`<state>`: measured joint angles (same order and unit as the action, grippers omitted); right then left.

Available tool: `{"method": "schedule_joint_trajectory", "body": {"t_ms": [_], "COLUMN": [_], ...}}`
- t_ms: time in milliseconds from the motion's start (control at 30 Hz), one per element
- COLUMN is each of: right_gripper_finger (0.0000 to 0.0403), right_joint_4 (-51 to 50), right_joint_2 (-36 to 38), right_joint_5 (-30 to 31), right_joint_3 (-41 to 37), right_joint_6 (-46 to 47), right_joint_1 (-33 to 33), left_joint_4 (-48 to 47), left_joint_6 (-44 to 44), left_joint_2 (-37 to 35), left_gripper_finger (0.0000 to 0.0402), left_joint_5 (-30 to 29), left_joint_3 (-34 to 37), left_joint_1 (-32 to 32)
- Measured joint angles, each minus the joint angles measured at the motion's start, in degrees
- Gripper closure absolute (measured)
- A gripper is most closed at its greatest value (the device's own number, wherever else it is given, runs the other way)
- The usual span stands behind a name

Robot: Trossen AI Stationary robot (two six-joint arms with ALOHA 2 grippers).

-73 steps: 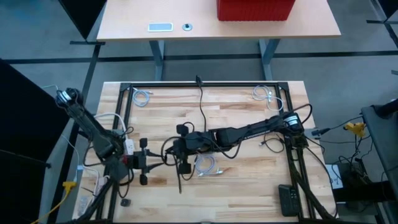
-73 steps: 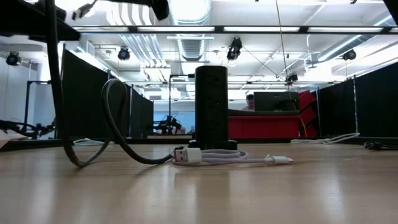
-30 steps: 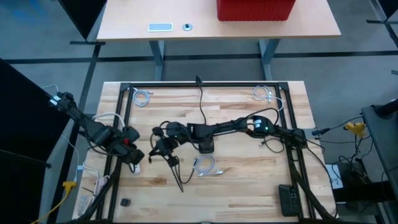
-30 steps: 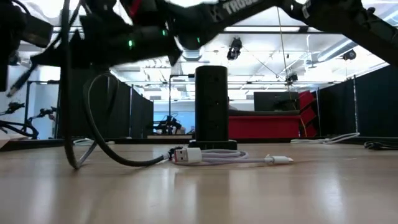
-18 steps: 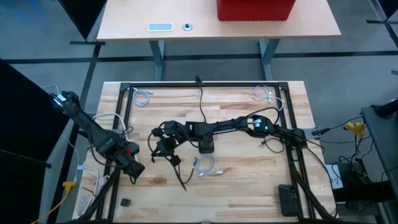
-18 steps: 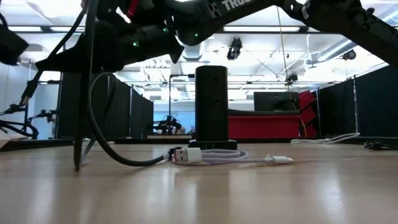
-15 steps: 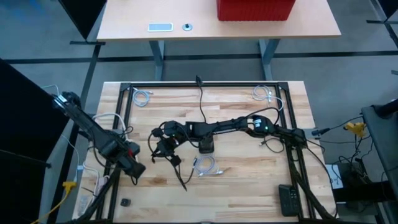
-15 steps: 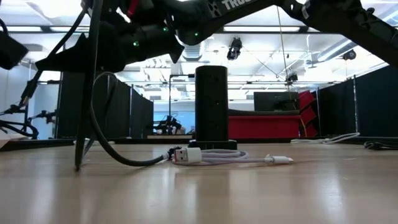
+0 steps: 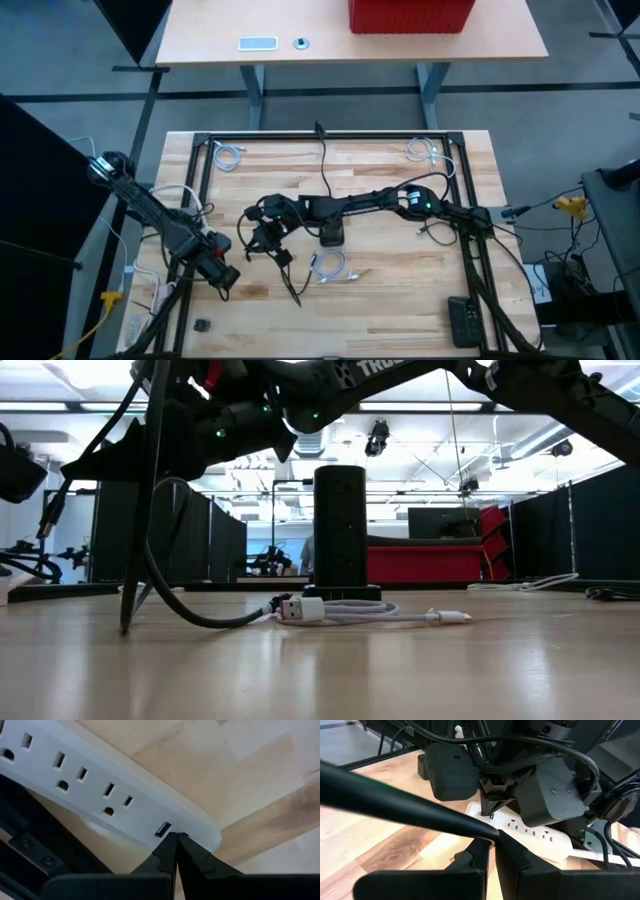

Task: Insert USB
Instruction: Insert the left black charger cable into the white outlet extension

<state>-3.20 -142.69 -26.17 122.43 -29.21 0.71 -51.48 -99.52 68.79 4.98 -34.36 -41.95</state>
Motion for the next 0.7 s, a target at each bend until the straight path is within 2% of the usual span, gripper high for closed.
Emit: {"method": "schedule_joint_trajectory", "body": {"t_ms": [100,267,367,700], "right_gripper_finger": [0.0398,0.0398,0.0398,0.0398], "right_joint_4": [0.0,0.0,-1.2,-16.6], "right_joint_2": [0.0,0.0,0.2,3.9], "right_joint_5": [0.0,0.1,0.2,0.6], "right_joint_3": [0.0,0.0,0.0,0.1], "right_joint_6": [0.0,0.0,-0.3,-7.8], "right_joint_1": [-0.1,-0.7,-0.9,-1.6], "left_joint_4": [2.2,9.3,11.7,18.0], "left_joint_6": [0.8,6.9,9.6,16.2], "left_joint_2": [0.3,0.9,1.9,4.7], "left_gripper_finger": [0.0402,0.0401,0.0401,0.0401], "left_joint_5": [-3.4,-15.8,-20.4,-31.9], "left_joint_3": [0.1,0.4,0.7,3.5], "left_joint_1": [-0.1,0.0,0.1,0.6]}}
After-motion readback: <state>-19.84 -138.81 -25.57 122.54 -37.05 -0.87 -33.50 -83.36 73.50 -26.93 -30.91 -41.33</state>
